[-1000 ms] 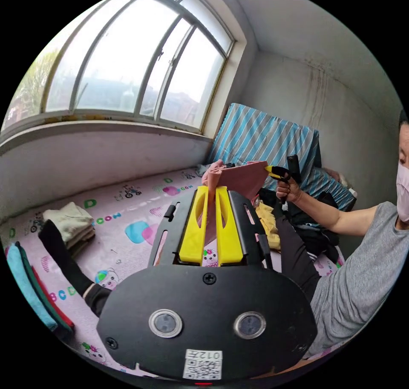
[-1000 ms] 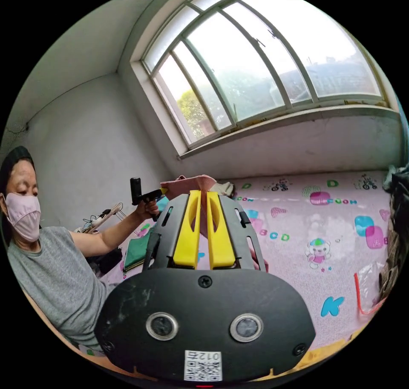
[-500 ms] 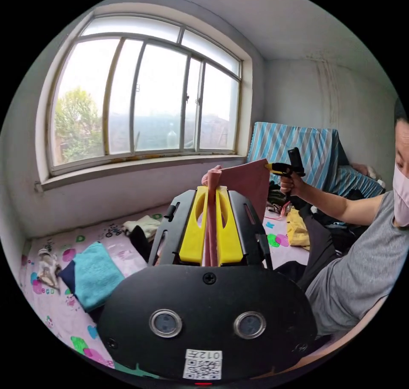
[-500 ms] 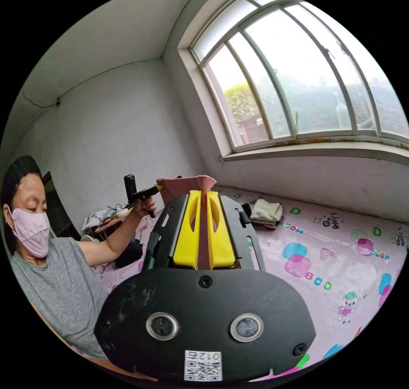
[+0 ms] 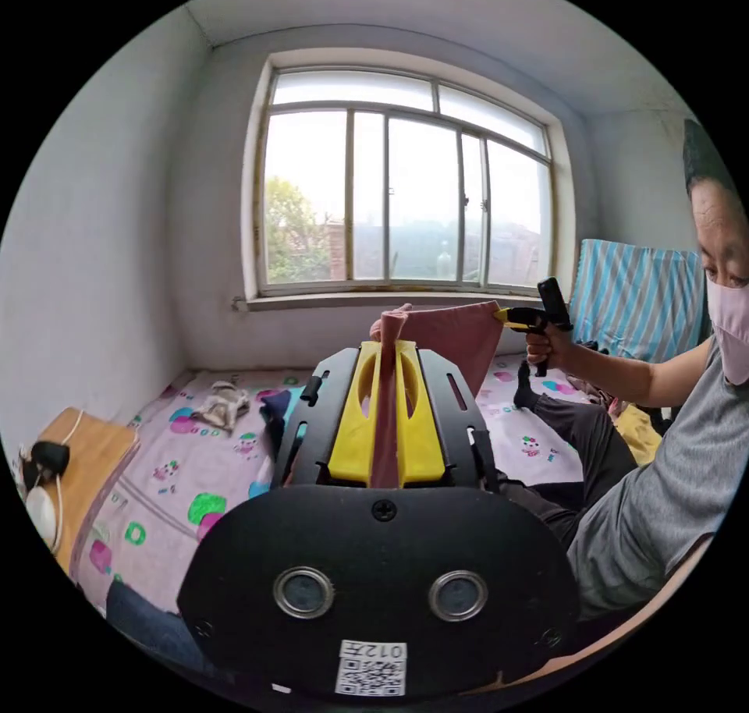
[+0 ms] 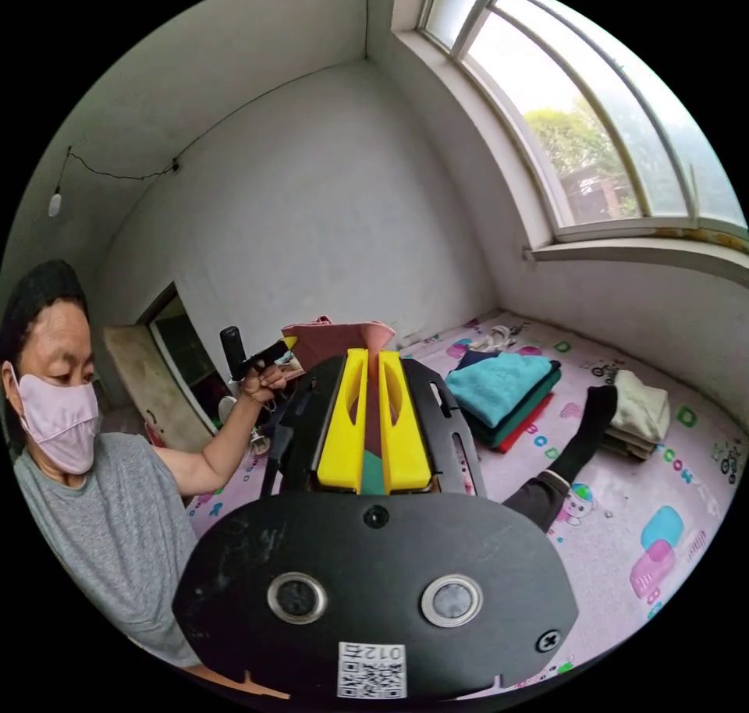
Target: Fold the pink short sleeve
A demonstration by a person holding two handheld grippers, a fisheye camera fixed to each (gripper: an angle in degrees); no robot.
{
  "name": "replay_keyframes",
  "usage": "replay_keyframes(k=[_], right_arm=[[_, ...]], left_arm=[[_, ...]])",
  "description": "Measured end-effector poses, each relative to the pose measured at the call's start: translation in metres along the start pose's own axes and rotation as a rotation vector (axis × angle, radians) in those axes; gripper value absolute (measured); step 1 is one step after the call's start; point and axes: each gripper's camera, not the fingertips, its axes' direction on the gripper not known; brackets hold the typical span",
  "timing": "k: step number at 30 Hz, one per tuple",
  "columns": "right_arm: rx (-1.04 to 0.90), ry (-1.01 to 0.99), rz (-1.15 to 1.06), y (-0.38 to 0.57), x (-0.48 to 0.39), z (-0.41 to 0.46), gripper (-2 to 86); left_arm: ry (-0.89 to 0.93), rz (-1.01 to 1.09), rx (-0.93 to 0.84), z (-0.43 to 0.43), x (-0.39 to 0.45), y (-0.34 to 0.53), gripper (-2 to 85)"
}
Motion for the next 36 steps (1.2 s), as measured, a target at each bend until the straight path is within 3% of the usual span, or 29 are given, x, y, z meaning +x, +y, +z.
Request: replay_keyframes(k=[7, 15, 24, 36], right_arm=[[-0.125, -0.195, 0.021, 0.072, 0.063, 0.125, -0.8], [-0.251, -0.328, 0.029, 0.162, 0.107, 0.196, -0.8], [-0.206, -0.467, -0.036, 0.224, 0.127, 0.181, -0.8], [-0.120, -0.482, 0.030, 0.301, 0.189, 0.115, -0.8]], left_arm=[[-0.169, -0.157, -0.085, -0.074, -0.005, 0.100, 1.5], [-0.307, -0.335, -0.180, -0.133, 0.014, 0.215, 1.5], [-0.420, -0.314, -0.024, -0.195, 0.063, 0.248, 1.4], [-0.433, -0.270, -0.064, -0.184, 0.102, 0.264, 1.5]])
